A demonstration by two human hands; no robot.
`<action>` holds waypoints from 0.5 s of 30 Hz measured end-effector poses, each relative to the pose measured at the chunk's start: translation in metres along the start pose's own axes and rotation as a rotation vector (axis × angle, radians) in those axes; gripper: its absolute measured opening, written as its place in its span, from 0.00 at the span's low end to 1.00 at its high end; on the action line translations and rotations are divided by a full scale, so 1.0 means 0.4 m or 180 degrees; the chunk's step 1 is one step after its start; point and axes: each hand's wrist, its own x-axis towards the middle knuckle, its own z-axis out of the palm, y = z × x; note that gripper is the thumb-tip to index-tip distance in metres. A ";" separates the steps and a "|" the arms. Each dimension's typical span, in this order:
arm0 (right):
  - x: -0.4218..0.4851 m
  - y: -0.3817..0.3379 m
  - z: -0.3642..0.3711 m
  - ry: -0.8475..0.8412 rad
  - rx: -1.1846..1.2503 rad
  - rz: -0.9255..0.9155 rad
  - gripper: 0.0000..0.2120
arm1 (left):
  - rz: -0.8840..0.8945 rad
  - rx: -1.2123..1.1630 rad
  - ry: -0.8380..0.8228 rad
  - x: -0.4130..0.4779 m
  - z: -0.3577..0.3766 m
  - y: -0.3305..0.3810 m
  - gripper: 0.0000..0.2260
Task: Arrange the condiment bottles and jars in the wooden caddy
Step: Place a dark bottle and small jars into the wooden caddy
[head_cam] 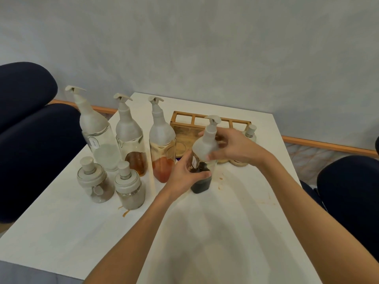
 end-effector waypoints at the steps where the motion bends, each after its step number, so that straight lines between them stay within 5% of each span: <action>1: 0.002 -0.003 0.009 0.0201 -0.0169 0.0009 0.28 | 0.0004 0.0005 0.0016 0.001 0.001 -0.002 0.31; 4: 0.006 -0.001 0.040 0.0621 -0.0629 -0.0050 0.29 | -0.0021 0.0066 0.0054 0.001 0.004 -0.002 0.32; 10: -0.006 -0.007 -0.002 0.0119 0.0116 0.0002 0.29 | -0.0088 -0.0065 0.0013 0.001 0.004 -0.002 0.31; 15: -0.003 -0.020 0.025 0.0679 -0.0444 -0.0146 0.22 | -0.0019 -0.0087 0.0014 0.002 0.002 -0.008 0.34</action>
